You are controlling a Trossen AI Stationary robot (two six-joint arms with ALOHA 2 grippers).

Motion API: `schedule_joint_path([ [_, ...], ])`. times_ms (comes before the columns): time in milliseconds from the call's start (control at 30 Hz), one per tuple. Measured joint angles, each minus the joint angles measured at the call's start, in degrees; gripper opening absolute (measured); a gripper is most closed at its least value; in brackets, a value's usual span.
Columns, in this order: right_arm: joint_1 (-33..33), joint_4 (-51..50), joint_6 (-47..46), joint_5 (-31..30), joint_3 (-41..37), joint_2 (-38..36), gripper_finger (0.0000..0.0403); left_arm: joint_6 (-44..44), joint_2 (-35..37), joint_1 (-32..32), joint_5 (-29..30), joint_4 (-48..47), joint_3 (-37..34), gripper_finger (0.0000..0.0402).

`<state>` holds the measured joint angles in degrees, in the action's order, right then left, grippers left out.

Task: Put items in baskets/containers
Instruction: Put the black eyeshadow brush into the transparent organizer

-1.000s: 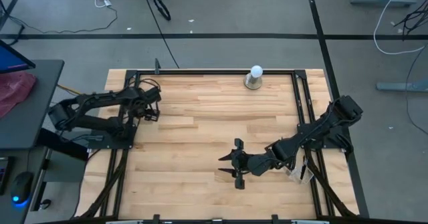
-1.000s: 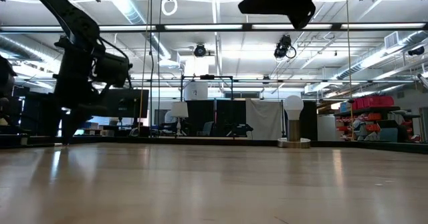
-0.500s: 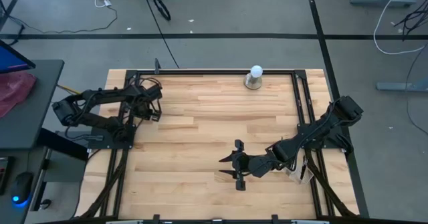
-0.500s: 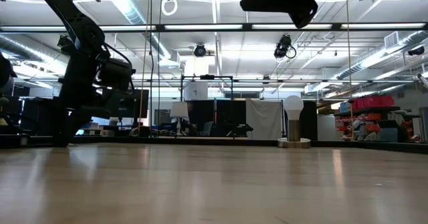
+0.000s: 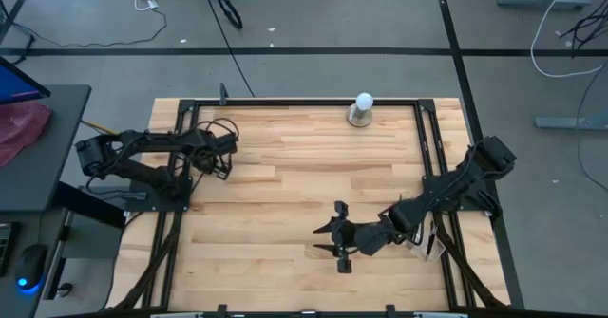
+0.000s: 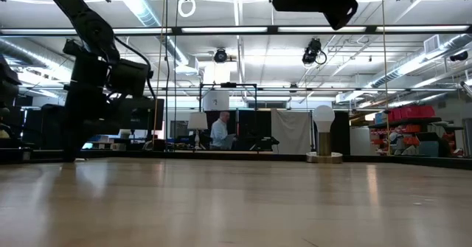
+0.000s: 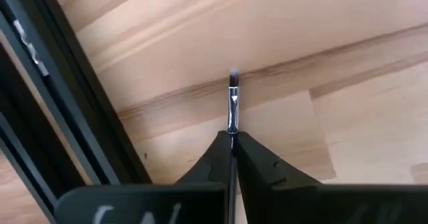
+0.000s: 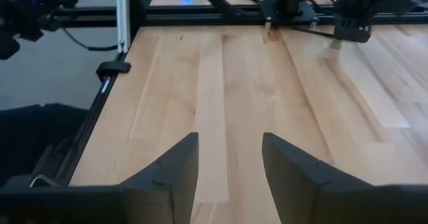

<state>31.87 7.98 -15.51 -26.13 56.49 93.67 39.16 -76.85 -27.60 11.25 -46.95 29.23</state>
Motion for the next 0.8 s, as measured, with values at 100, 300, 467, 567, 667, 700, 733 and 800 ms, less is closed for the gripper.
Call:
schedule_joint_path([
  [100,0.76,-0.98,-0.02,0.00,0.00,0.00,0.0167,1.86,-0.01,2.64,0.10,0.38,-0.01,0.0012],
  [300,1.37,-1.32,-0.02,0.00,0.02,0.00,0.0167,5.76,0.03,9.39,0.19,2.93,0.02,0.0012],
  [467,1.34,-1.28,-0.02,0.00,0.02,0.00,0.0167,9.63,0.05,16.64,-4.47,15.26,0.20,0.0015],
  [567,1.34,-1.28,-0.02,0.00,0.02,0.00,0.0167,9.85,-0.07,21.04,-7.08,23.96,-0.25,0.0014],
  [667,1.34,-1.20,-0.02,-0.02,0.02,0.00,0.0167,9.76,-1.17,24.69,-6.57,34.60,-0.28,0.0011],
  [700,1.34,-1.20,-0.08,0.00,0.02,0.00,0.0167,9.40,-1.66,25.68,-5.47,36.91,-0.25,0.0010],
  [733,1.34,-1.20,-0.11,0.00,0.02,0.00,0.0167,8.56,-2.44,26.65,-4.33,38.84,-0.19,0.0010],
  [800,1.34,-0.83,-0.11,-0.01,0.04,0.00,0.0167,7.00,-5.35,28.52,-0.60,41.93,-0.17,0.0009],
])
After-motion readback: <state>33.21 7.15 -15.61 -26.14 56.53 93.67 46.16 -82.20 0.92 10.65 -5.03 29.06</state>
